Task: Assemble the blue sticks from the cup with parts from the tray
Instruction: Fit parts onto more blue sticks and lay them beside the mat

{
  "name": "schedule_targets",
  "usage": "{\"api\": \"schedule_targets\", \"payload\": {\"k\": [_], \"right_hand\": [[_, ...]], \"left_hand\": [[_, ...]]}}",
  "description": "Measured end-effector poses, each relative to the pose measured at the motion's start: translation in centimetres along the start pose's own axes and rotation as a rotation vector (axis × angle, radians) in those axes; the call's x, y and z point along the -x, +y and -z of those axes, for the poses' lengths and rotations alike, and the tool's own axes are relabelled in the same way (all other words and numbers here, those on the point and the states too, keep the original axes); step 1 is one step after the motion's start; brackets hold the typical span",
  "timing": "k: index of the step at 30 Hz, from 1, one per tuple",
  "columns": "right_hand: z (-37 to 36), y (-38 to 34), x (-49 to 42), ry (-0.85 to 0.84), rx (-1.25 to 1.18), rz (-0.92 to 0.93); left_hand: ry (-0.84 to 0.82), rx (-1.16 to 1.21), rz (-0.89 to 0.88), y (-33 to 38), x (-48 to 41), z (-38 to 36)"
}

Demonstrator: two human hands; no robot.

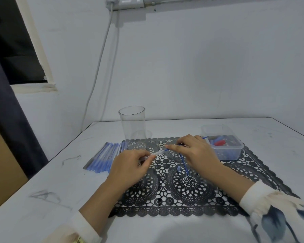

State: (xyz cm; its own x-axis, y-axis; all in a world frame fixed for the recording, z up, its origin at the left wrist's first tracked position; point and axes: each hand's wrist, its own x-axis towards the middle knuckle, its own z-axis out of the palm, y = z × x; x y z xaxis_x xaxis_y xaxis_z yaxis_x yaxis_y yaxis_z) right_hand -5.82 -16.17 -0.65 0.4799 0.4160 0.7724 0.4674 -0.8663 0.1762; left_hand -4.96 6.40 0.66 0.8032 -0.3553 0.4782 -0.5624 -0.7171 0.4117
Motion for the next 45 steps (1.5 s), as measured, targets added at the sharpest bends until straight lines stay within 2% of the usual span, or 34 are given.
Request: {"api": "schedule_targets", "payload": {"k": [5,10,16,25,36,45], "right_hand": [[-0.4,-0.3,0.1,-0.008,-0.052,0.006],[0.2,-0.7,0.0,0.053,0.004,-0.142],[0.0,-0.5,0.1,0.032,0.045,-0.281],[0.4,-1.2,-0.1,0.091,0.001,-0.269],[0.3,-2.5,0.0,0.042,-0.295,-0.202],[1.1,-4.2,-0.4,0.017,-0.557,-0.406]], "left_hand": [[0.000,-0.018,-0.017,0.1,0.1,0.0],[0.002,-0.019,-0.017,0.3,0.1,0.1],[-0.002,-0.035,-0.018,0.3,0.1,0.1],[0.000,-0.046,-0.038,0.5,0.2,0.1],[-0.009,-0.067,-0.061,0.6,0.3,-0.3],[-0.020,-0.080,-0.099,0.8,0.5,-0.7]]}}
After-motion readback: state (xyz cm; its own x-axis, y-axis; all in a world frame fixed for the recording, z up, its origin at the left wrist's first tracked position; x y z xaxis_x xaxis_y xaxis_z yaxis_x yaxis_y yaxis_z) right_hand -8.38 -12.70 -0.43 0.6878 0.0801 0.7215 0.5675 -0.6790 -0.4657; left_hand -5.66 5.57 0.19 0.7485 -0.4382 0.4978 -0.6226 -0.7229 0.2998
